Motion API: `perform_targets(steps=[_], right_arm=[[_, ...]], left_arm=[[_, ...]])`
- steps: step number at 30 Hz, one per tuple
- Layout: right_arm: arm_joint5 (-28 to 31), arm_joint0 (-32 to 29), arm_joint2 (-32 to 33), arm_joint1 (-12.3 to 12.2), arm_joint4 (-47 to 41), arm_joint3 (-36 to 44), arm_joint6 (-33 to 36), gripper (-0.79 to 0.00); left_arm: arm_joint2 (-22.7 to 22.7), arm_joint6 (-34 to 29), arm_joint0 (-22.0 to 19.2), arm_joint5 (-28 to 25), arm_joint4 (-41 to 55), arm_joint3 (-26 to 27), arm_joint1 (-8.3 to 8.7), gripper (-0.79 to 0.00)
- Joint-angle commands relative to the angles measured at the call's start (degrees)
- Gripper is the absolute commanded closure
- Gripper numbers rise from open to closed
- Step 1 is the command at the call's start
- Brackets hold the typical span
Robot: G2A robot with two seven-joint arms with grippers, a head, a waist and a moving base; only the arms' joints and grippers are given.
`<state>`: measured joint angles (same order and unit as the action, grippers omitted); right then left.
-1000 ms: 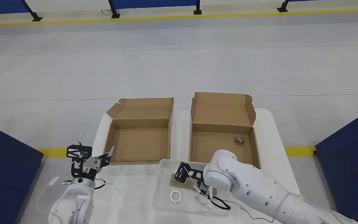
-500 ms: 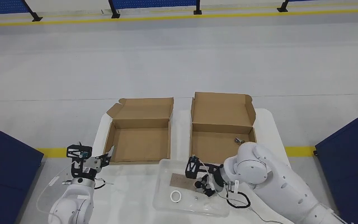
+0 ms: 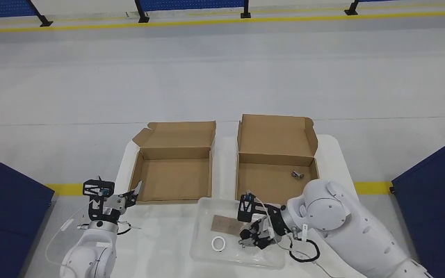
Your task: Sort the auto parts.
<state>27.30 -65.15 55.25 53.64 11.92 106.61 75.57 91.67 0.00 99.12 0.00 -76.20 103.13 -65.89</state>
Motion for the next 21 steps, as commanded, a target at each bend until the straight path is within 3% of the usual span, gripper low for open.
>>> perform_targets(steps=[1, 14, 17, 21], right_arm=[[1.1, -0.3, 1.3, -0.3, -4.2, -1.2, -1.1, 0.000], [3.9, 0.8, 1.6, -3.5, -44.2, -0.5, -2.5, 0.000], [4.3, 1.5, 1.3, -3.9, -49.8, -0.8, -2.9, 0.000], [4.3, 1.5, 1.3, -3.9, -49.8, -0.8, -2.9, 0.000]], left_arm=[[0.0, 0.0, 0.0, 0.0, 0.0, 0.0, 0.00, -0.785], [0.0, 0.0, 0.0, 0.0, 0.0, 0.0, 0.00, -0.785], [0.0, 0.0, 0.0, 0.0, 0.0, 0.0, 0.00, -0.785], [0.0, 0.0, 0.0, 0.0, 0.0, 0.0, 0.00, -0.785]])
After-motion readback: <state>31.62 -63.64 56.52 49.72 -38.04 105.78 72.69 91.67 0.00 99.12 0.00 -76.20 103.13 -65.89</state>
